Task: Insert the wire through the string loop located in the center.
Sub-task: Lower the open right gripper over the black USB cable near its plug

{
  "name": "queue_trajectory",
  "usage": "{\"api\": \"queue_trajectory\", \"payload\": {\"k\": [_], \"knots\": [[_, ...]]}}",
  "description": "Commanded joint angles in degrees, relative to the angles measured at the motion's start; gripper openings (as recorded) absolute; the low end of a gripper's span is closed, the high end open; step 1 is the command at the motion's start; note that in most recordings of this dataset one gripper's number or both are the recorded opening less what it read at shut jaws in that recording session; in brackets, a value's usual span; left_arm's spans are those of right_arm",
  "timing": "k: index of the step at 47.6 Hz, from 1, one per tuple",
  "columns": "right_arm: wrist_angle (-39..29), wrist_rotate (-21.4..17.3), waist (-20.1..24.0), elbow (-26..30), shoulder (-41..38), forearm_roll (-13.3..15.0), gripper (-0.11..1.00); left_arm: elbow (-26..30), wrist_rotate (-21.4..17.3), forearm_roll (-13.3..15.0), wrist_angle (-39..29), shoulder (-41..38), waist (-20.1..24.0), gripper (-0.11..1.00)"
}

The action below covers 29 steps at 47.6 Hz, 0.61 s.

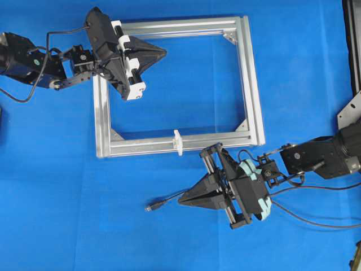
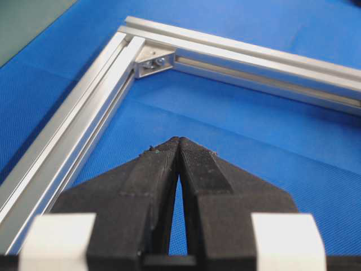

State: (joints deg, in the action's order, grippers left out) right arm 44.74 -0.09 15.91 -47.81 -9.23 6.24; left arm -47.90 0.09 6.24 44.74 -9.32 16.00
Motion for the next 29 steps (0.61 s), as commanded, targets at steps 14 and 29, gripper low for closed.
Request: {"api": "queue_trajectory", "payload": {"k": [14, 29], "knots": [[-2.99, -2.20, 0.09, 1.14, 3.43, -0.26, -0.05, 0.79, 0.26, -0.97, -1.05, 2.72, -0.26, 0.00], [-6.33, -5.54, -0.70, 1.05, 3.34, -0.35, -0.02, 1.05, 0.18, -1.05, -1.14, 2.64, -0.18, 0.00]]}}
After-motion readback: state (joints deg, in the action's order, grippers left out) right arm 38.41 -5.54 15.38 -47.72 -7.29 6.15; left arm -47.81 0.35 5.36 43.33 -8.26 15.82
